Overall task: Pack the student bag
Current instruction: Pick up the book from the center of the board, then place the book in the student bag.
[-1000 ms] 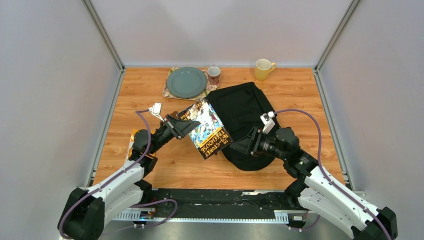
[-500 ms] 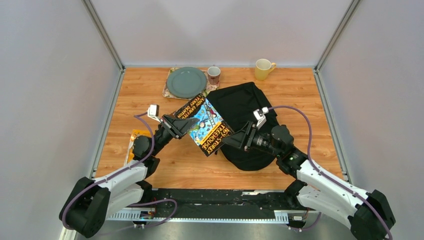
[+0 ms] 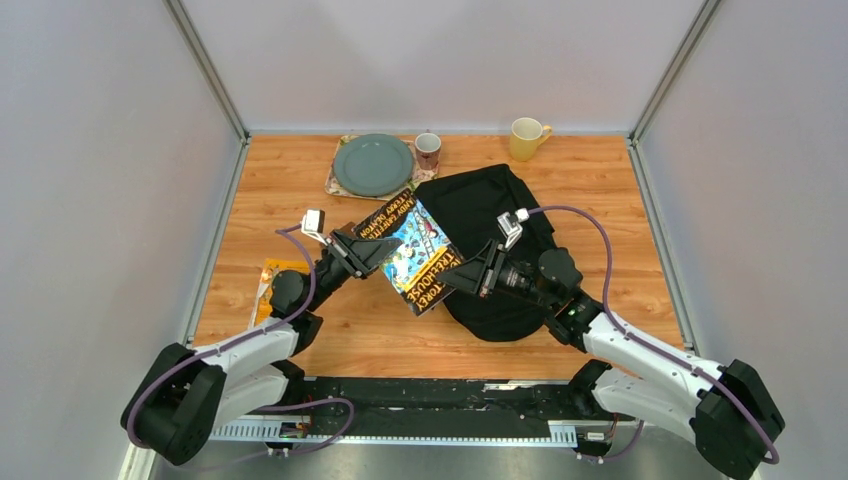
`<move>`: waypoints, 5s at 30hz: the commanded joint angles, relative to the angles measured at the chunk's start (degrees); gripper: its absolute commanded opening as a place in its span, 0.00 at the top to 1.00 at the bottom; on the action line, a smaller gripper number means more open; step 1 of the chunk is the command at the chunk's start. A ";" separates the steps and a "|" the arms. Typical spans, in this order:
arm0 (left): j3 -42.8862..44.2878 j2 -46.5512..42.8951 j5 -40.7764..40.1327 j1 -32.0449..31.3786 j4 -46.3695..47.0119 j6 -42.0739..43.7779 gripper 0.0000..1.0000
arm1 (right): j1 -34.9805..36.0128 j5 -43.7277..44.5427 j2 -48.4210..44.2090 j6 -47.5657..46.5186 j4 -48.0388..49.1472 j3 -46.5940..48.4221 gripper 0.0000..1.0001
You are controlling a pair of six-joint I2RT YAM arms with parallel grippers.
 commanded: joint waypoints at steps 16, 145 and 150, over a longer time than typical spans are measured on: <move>21.77 -2.13 4.19 -0.67 -71.76 36.87 0.27 | 0.30 32.79 -25.08 -13.15 -42.91 7.31 1.00; 71.88 27.92 -33.63 -36.97 -81.69 82.87 1.00 | -1.45 24.04 -29.24 6.10 -50.06 3.62 1.00; 71.97 27.40 -34.77 -36.88 -81.78 82.95 1.00 | -3.57 22.43 -23.26 9.34 -48.91 1.52 1.00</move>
